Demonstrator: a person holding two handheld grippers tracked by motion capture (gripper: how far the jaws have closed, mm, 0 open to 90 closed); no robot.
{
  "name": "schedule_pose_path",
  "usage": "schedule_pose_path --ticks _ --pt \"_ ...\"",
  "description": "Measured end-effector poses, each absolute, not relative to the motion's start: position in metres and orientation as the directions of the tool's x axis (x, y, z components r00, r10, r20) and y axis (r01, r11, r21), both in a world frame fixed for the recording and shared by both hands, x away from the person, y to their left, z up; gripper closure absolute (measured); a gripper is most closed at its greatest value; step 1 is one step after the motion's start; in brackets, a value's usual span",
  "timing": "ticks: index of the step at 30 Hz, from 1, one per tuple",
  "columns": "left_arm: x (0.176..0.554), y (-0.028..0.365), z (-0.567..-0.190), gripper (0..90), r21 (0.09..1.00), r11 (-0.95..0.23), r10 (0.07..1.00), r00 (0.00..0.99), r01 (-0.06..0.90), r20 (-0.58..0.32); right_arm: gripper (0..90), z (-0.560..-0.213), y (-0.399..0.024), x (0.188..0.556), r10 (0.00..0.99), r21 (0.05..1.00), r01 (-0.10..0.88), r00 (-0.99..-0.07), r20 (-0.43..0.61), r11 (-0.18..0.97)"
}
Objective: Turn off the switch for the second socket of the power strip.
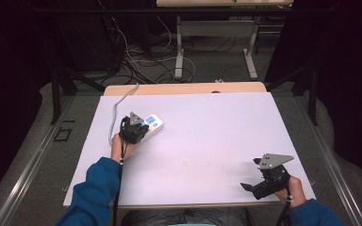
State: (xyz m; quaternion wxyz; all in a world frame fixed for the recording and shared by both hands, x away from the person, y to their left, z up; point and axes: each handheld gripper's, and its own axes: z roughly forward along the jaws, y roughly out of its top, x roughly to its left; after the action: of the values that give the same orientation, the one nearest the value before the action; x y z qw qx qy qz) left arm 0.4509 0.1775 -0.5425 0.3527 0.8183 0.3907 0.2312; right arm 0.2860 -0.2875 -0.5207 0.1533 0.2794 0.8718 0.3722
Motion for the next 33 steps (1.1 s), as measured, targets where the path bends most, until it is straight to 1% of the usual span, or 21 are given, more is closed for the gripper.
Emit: schedule_pose_path --ticks 8,9,13,16,33 --pt "0.4517 0.1808 -0.5442 89.8 0.772 -0.421 0.804 0.589 0.477 0.075 0.0 -0.5211 -0.2864 0.2856 0.599 0.727 0.384 -0.799 -0.047 0.569" --pt "0.4517 0.1807 -0.5443 89.8 0.773 -0.420 0.805 0.589 0.476 0.075 0.0 -0.5219 -0.2858 0.2861 0.595 0.733 0.368 -0.801 -0.061 0.571" --pt "0.4512 0.1809 -0.5444 89.8 0.770 -0.414 0.808 0.585 0.485 0.066 0.0 -0.5218 -0.2858 0.2861 0.591 0.730 0.367 -0.805 -0.062 0.576" --pt "0.4517 0.1811 -0.5446 89.9 0.773 -0.413 0.808 0.585 0.482 0.066 0.0 -0.5219 -0.2860 0.2853 0.608 0.736 0.380 -0.792 -0.054 0.560" --pt "0.4518 0.1813 -0.5447 89.9 0.773 -0.406 0.813 0.579 0.487 0.063 0.0 -0.5217 -0.2861 0.2850 0.608 0.737 0.379 -0.792 -0.054 0.560"
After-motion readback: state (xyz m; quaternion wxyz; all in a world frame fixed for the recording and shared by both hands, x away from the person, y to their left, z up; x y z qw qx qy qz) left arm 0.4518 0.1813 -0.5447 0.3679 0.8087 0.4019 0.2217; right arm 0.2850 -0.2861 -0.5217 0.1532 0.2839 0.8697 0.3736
